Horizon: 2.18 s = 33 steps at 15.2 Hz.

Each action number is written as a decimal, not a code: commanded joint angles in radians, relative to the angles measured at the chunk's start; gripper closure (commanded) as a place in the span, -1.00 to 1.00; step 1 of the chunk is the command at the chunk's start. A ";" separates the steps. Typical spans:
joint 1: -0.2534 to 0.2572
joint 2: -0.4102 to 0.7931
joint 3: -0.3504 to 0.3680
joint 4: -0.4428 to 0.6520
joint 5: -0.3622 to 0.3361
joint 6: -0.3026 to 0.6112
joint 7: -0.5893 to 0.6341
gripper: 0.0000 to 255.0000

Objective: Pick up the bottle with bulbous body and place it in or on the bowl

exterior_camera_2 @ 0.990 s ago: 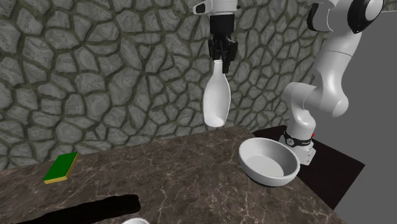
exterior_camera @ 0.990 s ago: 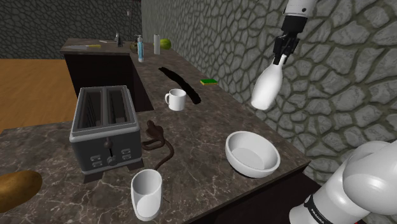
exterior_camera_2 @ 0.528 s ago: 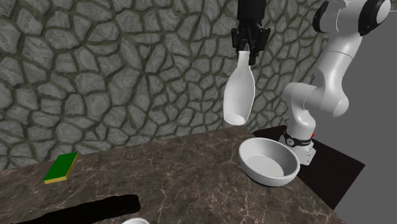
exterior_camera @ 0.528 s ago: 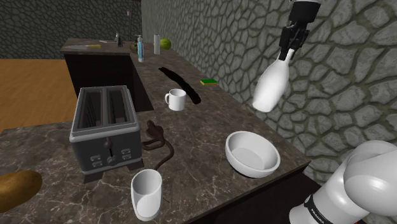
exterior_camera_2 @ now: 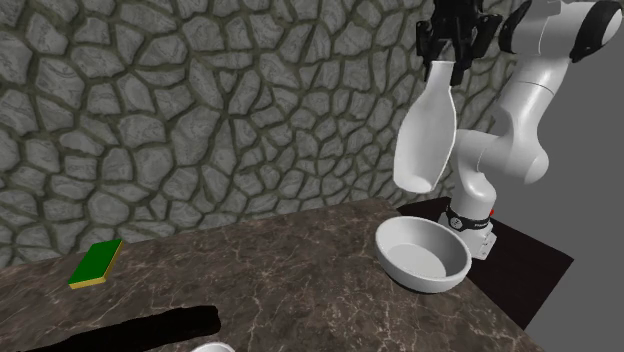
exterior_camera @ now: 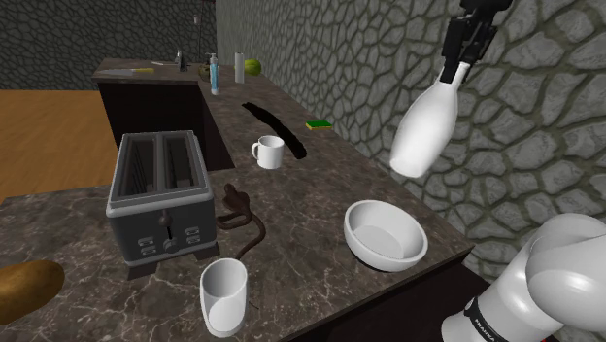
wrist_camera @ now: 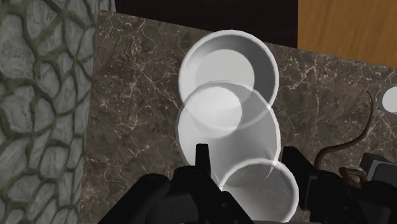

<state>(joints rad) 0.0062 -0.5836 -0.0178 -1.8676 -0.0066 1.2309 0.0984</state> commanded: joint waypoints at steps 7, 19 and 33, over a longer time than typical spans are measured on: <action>0.013 -0.076 0.060 -0.077 0.041 0.000 0.074 1.00; 0.015 -0.156 0.062 -0.302 0.044 0.146 0.071 1.00; 0.018 -0.218 0.066 -0.533 0.048 0.315 0.068 1.00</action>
<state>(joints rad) 0.0244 -0.8009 0.0499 -2.3870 0.0430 1.5324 0.1686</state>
